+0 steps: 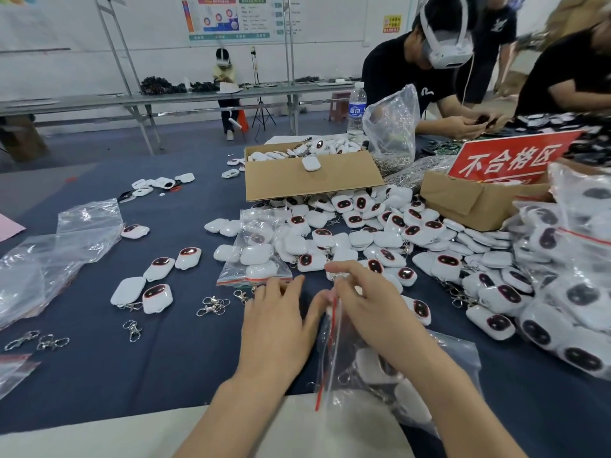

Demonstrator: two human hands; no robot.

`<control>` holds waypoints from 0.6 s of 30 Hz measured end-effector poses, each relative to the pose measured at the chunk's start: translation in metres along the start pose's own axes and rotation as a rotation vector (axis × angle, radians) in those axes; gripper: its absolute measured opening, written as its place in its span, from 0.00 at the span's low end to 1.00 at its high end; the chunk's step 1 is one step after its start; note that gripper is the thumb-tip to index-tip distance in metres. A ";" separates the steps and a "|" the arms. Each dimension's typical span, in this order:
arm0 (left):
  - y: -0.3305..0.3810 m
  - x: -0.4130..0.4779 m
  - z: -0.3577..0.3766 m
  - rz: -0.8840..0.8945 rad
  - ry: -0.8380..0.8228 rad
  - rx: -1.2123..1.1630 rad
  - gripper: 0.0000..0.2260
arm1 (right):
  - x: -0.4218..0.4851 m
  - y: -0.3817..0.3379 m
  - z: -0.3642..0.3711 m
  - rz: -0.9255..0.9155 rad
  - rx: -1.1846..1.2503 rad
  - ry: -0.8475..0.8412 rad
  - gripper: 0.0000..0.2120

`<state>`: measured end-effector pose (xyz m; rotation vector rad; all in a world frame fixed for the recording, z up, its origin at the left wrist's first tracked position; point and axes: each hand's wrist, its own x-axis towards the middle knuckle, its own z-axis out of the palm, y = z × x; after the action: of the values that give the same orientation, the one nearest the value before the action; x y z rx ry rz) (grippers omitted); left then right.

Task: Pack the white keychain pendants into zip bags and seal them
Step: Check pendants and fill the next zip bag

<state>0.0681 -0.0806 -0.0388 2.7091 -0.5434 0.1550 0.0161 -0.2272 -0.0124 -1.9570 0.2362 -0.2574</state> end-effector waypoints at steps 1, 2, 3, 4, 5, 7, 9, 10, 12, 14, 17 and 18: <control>0.000 0.001 0.001 0.026 0.026 0.028 0.30 | 0.001 0.001 0.000 -0.018 -0.023 0.029 0.12; 0.001 0.001 0.003 0.058 0.050 0.020 0.27 | 0.002 0.002 0.001 -0.036 -0.056 0.059 0.12; 0.001 0.002 0.004 0.080 0.061 -0.007 0.23 | 0.002 0.003 0.002 -0.054 -0.093 0.085 0.12; 0.002 0.002 0.005 0.095 0.059 -0.044 0.18 | 0.003 0.004 0.004 -0.068 -0.127 0.102 0.12; 0.002 0.002 0.005 0.106 0.053 -0.089 0.14 | 0.003 0.005 0.005 -0.080 -0.158 0.110 0.13; 0.002 0.001 0.003 0.102 0.041 -0.261 0.07 | 0.002 0.008 0.007 -0.094 -0.214 0.107 0.13; 0.002 -0.001 0.000 0.071 0.023 -0.510 0.05 | 0.002 0.010 0.007 -0.093 -0.245 0.089 0.14; 0.002 -0.002 -0.002 0.065 0.029 -0.643 0.05 | 0.002 0.010 0.006 -0.092 -0.243 0.073 0.14; 0.002 -0.002 -0.008 0.053 0.101 -0.856 0.06 | 0.001 0.008 0.005 -0.096 -0.210 0.036 0.11; 0.001 -0.001 -0.013 0.021 0.157 -0.985 0.08 | 0.001 0.005 0.005 -0.099 -0.150 0.008 0.05; -0.002 -0.002 -0.015 -0.002 0.111 -1.128 0.13 | 0.001 0.003 0.006 -0.085 -0.104 -0.016 0.03; -0.003 -0.002 -0.015 0.007 0.082 -1.126 0.12 | 0.002 0.005 0.006 -0.075 -0.106 -0.023 0.04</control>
<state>0.0666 -0.0719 -0.0259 1.5968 -0.4227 -0.0413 0.0192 -0.2242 -0.0191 -2.0748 0.1651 -0.2762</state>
